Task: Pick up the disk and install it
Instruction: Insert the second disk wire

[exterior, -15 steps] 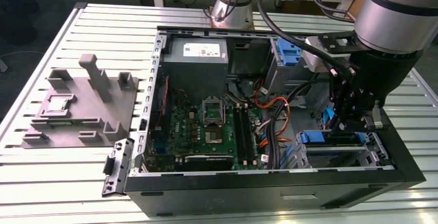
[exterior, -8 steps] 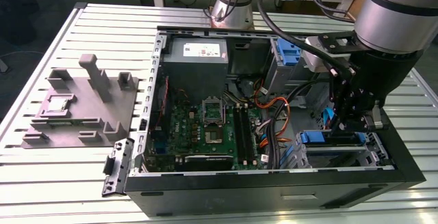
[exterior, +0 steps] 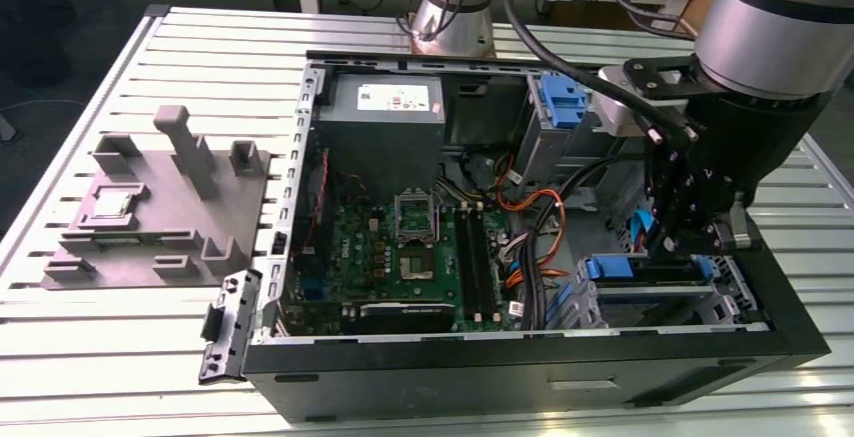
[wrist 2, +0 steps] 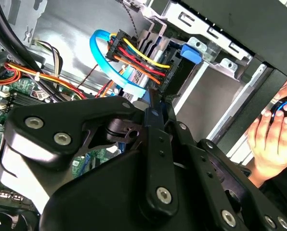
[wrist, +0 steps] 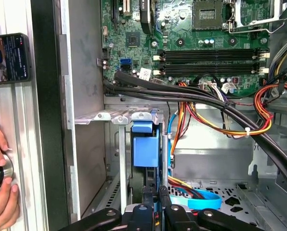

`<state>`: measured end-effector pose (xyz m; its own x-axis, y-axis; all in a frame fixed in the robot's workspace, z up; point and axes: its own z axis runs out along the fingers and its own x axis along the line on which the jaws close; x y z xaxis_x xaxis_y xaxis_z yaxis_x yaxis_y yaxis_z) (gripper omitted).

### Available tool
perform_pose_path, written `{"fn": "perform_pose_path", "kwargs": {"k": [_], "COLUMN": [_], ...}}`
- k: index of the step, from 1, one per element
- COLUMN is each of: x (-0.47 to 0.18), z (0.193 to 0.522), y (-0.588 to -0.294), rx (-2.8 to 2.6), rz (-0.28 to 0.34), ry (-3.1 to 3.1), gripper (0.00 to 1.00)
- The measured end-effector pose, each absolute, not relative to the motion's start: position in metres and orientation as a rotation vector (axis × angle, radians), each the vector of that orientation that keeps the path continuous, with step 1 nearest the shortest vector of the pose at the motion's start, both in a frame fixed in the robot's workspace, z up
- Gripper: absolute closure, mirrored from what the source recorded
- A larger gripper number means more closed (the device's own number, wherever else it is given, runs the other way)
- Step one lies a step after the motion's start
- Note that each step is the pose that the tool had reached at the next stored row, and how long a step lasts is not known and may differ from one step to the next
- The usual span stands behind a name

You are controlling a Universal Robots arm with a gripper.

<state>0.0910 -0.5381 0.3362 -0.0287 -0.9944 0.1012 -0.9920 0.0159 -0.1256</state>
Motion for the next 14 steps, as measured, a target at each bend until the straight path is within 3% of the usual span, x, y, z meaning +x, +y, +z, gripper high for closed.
{"fn": "perform_pose_path", "kwargs": {"k": [14], "x": [0.091], "z": [0.3327], "y": [-0.5399], "rx": [-2.191], "rz": [-0.252], "ry": [2.215], "gripper": [0.84]}}
